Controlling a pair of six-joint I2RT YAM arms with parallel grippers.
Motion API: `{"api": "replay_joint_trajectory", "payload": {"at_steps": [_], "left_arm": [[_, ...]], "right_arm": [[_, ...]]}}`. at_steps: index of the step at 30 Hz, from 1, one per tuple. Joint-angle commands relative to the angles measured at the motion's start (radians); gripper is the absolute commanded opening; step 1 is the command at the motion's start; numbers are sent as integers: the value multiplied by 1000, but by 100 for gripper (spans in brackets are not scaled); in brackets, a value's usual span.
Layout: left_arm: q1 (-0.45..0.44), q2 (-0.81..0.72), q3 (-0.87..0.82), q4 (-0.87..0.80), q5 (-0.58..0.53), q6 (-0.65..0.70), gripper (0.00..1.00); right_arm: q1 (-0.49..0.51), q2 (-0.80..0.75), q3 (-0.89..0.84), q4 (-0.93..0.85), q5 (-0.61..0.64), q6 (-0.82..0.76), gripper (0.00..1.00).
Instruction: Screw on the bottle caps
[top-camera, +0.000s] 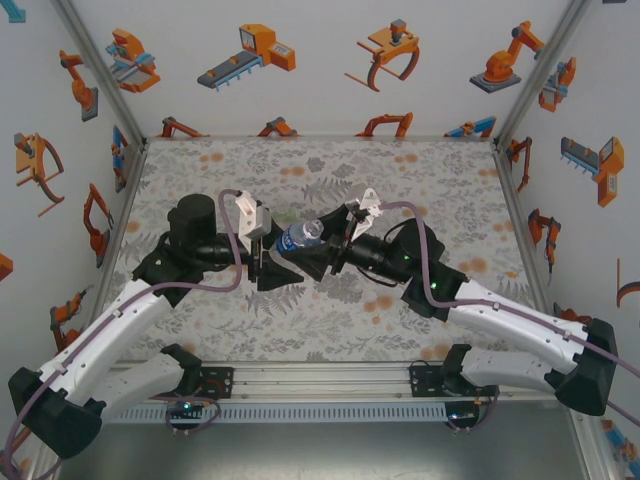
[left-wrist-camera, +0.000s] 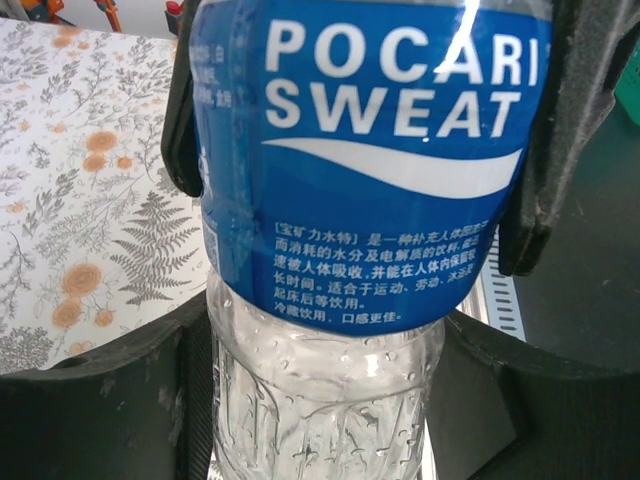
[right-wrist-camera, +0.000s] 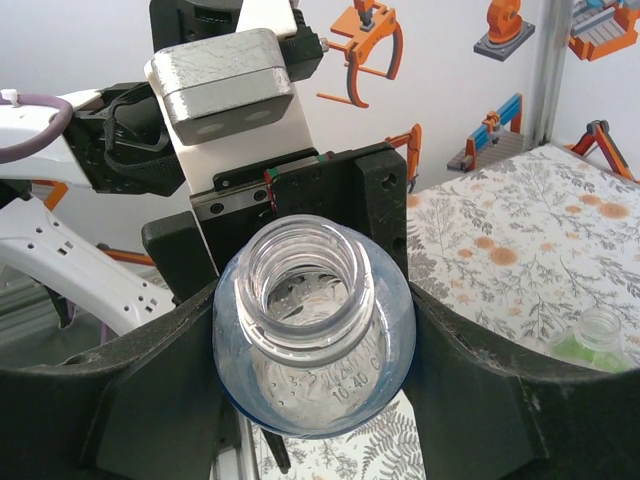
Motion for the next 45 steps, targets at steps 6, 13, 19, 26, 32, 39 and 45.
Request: {"api": "replay_joint_trajectory", "payload": {"at_steps": [6, 13, 19, 26, 32, 39, 45], "left_arm": [[-5, 6, 37, -40, -3, 48, 50], [-1, -17, 37, -69, -83, 90, 37], [6, -15, 63, -112, -138, 120, 27], [72, 8, 73, -113, -131, 90, 15], [166, 1, 29, -1, 1, 4, 0], [185, 25, 39, -76, 75, 85, 5], [186, 3, -9, -48, 62, 101, 3]], "right_arm": [[6, 3, 5, 32, 0, 15, 26], [7, -65, 32, -89, 85, -72, 78], [6, -167, 61, -241, 192, -183, 83], [1, -209, 82, -470, 440, -224, 82], [-110, -203, 50, -659, 500, -111, 79], [-314, -160, -37, -818, 344, 54, 75], [-404, -65, -104, -913, 301, 131, 72]]}}
